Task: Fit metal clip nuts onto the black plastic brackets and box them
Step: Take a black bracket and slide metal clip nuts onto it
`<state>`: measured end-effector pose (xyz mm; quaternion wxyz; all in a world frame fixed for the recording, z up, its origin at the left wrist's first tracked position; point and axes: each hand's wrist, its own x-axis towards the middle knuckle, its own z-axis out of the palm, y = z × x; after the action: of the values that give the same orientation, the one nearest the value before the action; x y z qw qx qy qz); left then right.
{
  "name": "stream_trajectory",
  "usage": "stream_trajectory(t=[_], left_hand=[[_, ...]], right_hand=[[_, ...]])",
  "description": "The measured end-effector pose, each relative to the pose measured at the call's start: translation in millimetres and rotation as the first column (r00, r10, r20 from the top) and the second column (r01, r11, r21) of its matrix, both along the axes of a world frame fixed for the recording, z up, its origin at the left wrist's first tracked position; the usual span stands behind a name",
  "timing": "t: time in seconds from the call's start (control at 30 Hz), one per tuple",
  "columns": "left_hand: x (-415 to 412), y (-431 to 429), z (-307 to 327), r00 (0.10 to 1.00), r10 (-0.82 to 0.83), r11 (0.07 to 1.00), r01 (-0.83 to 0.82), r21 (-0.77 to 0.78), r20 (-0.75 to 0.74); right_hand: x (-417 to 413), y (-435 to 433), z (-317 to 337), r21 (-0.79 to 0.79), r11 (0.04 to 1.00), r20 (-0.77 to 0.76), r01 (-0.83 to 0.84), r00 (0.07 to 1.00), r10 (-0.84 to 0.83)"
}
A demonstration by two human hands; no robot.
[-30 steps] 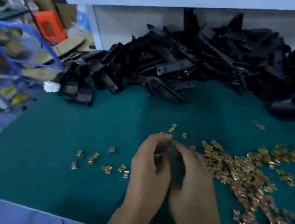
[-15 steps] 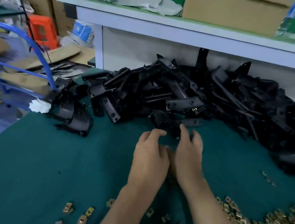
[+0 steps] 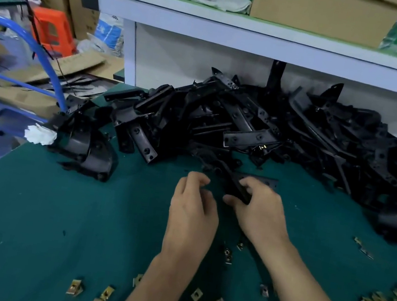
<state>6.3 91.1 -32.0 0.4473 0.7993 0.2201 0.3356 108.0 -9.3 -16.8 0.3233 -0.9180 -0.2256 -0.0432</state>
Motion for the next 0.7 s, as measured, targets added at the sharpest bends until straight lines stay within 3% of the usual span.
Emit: stream_trajectory(t=[0.17, 0.3, 0.43, 0.53, 0.6, 0.7], left_hand=[[2.2, 1.4, -2.5, 0.999, -0.019, 0.997, 0.023, -0.074, 0.045], [0.9, -2.3, 9.2, 0.983, -0.108, 0.958, 0.142, -0.248, 0.146], [-9.0, -6.6, 29.0, 0.894, -0.164, 0.794, 0.371, -0.481, 0.418], [-19.8, -13.9, 39.6, 0.791, -0.267, 0.522, 0.598, -0.608, 0.550], [-27.9, -27.7, 44.8, 0.750, -0.345, 0.362, 0.661, -0.657, 0.564], [-37.3, -56.9, 51.6, 0.785, -0.429, 0.345, 0.600, -0.722, 0.447]], right_hand=[[-9.0, -21.0, 11.8, 0.249, 0.967, -0.059, 0.042, 0.998, -0.029], [-33.7, -35.0, 24.3, 0.433, 0.898, -0.158, 0.084, 0.987, -0.016], [-86.6, -58.1, 29.8, 0.538, 0.843, -0.362, 0.024, 0.909, 0.205], [-121.4, -78.7, 27.7, 0.545, 0.838, -0.442, 0.025, 0.858, 0.262], [-138.5, -95.9, 28.4, 0.533, 0.846, -0.459, 0.019, 0.847, 0.270], [-154.4, -129.0, 32.6, 0.481, 0.877, -0.462, -0.010, 0.847, 0.263]])
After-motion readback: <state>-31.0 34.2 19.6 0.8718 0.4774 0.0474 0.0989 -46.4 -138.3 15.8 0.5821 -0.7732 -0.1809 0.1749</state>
